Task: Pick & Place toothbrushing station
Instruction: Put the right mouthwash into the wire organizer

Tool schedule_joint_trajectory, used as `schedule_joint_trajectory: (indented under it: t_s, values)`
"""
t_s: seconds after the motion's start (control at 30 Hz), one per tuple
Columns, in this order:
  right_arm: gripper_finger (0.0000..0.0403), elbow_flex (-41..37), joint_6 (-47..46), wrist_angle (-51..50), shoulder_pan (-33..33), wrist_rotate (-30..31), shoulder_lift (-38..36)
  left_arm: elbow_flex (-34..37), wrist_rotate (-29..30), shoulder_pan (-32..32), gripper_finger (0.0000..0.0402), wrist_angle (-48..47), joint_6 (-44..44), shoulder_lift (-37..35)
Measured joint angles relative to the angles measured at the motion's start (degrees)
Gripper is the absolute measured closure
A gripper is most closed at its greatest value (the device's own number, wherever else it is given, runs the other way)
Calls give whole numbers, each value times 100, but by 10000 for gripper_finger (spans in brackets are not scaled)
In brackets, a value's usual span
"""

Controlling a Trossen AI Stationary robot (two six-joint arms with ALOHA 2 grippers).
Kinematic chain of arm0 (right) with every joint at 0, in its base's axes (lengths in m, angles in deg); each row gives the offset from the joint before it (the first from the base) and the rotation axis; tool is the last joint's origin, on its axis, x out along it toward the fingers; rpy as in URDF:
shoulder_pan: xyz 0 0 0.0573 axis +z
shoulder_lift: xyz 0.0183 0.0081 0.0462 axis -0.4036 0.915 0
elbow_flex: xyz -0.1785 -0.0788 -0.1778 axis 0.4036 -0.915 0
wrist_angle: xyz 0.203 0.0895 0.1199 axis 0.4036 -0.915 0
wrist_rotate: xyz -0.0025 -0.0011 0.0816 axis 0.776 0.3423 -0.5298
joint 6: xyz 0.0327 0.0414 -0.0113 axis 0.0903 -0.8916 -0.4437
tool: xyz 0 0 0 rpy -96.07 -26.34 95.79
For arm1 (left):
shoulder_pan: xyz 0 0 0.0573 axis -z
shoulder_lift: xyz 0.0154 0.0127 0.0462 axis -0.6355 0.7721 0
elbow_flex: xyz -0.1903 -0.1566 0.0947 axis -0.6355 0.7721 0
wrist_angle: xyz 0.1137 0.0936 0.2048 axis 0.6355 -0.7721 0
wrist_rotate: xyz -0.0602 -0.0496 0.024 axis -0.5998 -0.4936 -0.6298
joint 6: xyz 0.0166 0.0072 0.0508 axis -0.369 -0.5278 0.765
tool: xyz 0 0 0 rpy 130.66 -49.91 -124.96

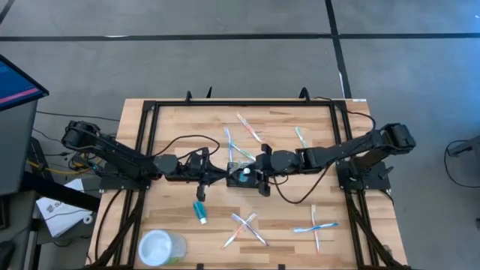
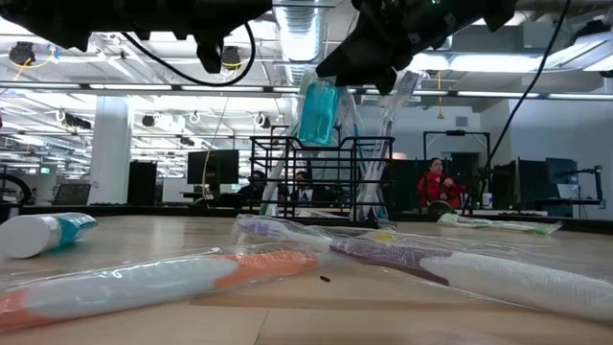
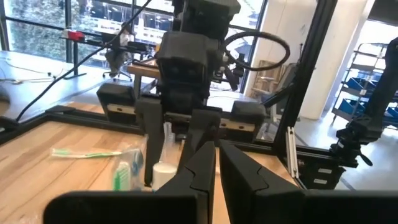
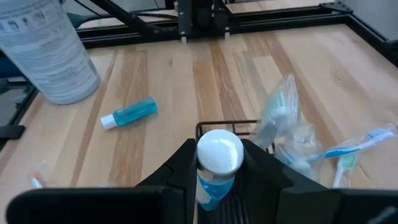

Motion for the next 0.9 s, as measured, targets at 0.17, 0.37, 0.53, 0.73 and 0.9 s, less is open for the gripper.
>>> schedule_joint_trajectory:
  t_s: [0.17,0.37,0.53,0.73,0.9]
  values:
    - [319,0,-2,0,-29,-1,-5,9,3,0,385,-12,0,4]
    - [319,0,-8,20,-74,5,210,9,3,-2,385,-17,22,4]
    - [319,0,-19,104,-122,15,325,9,3,-2,385,-18,22,4]
    - [319,0,-21,109,-145,14,326,9,3,-3,385,-17,22,4]
    - [319,0,-22,105,-145,3,327,9,3,-2,385,-20,22,5]
